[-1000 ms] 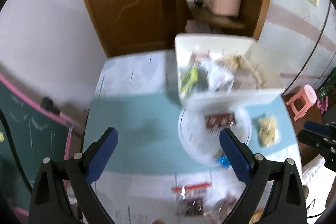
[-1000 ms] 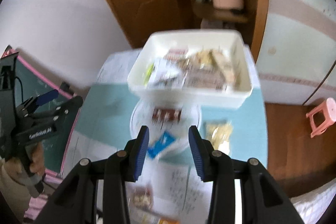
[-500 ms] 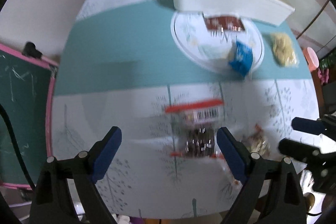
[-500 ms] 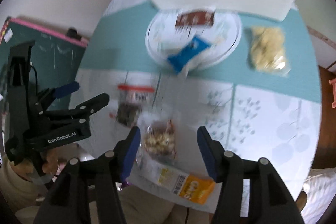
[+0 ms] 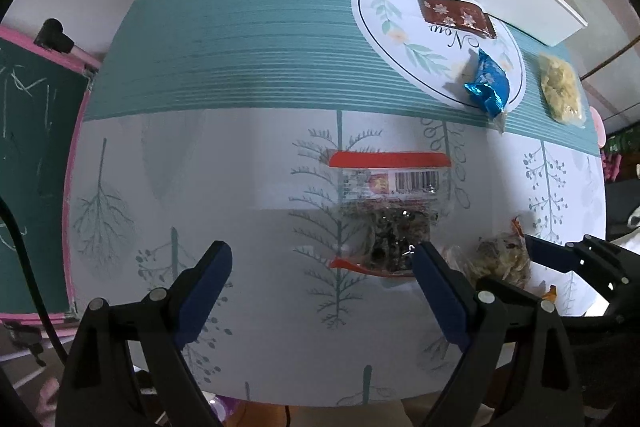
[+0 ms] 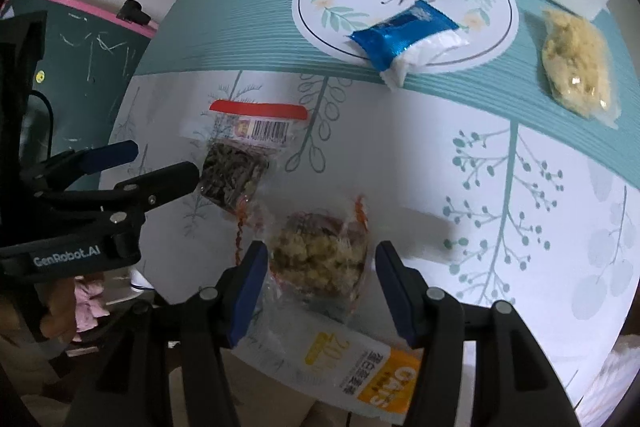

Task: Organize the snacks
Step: 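Grasp the red-capped dark snack bag with the left tool while the right tool grasps a clear nut bag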

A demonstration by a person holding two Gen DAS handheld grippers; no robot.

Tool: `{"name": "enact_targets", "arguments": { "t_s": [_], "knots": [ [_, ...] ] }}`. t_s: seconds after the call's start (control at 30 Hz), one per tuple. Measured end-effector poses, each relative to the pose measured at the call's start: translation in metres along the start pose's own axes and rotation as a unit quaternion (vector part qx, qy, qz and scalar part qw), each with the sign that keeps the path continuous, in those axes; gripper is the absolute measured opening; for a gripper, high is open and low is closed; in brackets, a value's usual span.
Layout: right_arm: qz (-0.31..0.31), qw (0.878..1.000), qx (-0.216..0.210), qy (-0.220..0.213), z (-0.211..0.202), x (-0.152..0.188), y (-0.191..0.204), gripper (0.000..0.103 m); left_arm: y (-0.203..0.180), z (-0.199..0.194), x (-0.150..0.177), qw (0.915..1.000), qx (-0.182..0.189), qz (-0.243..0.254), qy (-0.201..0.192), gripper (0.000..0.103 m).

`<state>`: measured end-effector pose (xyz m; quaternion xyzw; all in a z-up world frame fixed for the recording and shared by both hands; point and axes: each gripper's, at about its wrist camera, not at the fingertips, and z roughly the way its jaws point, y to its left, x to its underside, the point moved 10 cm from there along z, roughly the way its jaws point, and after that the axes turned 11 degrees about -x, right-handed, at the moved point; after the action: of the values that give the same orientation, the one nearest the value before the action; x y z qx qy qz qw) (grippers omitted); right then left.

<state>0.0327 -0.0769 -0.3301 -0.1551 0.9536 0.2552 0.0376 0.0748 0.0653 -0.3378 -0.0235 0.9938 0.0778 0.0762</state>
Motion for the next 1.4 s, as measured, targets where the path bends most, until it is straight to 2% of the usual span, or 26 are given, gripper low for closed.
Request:
{"name": "enact_targets", "arguments": {
  "t_s": [0.1, 0.27, 0.43, 0.57, 0.63, 1.07, 1.17, 1.33, 1.4],
  "knots": [
    [-0.016, 1.0, 0.014, 0.004, 0.002, 0.001, 0.001, 0.051, -0.005, 0.004, -0.002, 1.0, 0.008, 0.001, 0.004, 0.092],
    [-0.023, 0.999, 0.043, -0.013, 0.0, -0.007, -0.002, 0.049, -0.018, 0.009, -0.005, 0.9998, 0.018, 0.007, 0.011, 0.092],
    [0.023, 0.997, 0.068, -0.041, -0.016, -0.015, -0.031, 0.049, -0.03, 0.015, -0.006, 0.9995, 0.021, 0.016, 0.017, 0.091],
    [0.046, 0.994, 0.077, -0.055, -0.028, -0.018, -0.047, 0.049, -0.04, 0.021, -0.006, 0.9989, 0.034, 0.017, 0.028, 0.068],
    [0.051, 0.994, 0.077, -0.061, -0.032, -0.019, -0.05, 0.049, -0.042, 0.024, -0.006, 0.9989, 0.031, 0.014, 0.033, 0.064],
    [0.049, 0.995, 0.063, -0.066, -0.04, -0.018, -0.05, 0.049, -0.069, 0.025, -0.011, 0.9981, -0.008, 0.057, 0.023, 0.065],
    [0.049, 0.995, 0.061, -0.065, -0.04, -0.02, -0.05, 0.049, -0.076, 0.028, -0.007, 0.996, -0.029, 0.077, 0.034, 0.082],
    [0.051, 0.995, 0.059, -0.066, -0.043, -0.02, -0.05, 0.049, -0.08, 0.032, -0.008, 0.9971, -0.013, 0.064, 0.041, 0.083],
    [0.051, 0.995, 0.059, -0.067, -0.043, -0.019, -0.051, 0.049, -0.085, 0.032, -0.008, 0.997, -0.004, 0.065, 0.041, 0.079]
  ]
}}
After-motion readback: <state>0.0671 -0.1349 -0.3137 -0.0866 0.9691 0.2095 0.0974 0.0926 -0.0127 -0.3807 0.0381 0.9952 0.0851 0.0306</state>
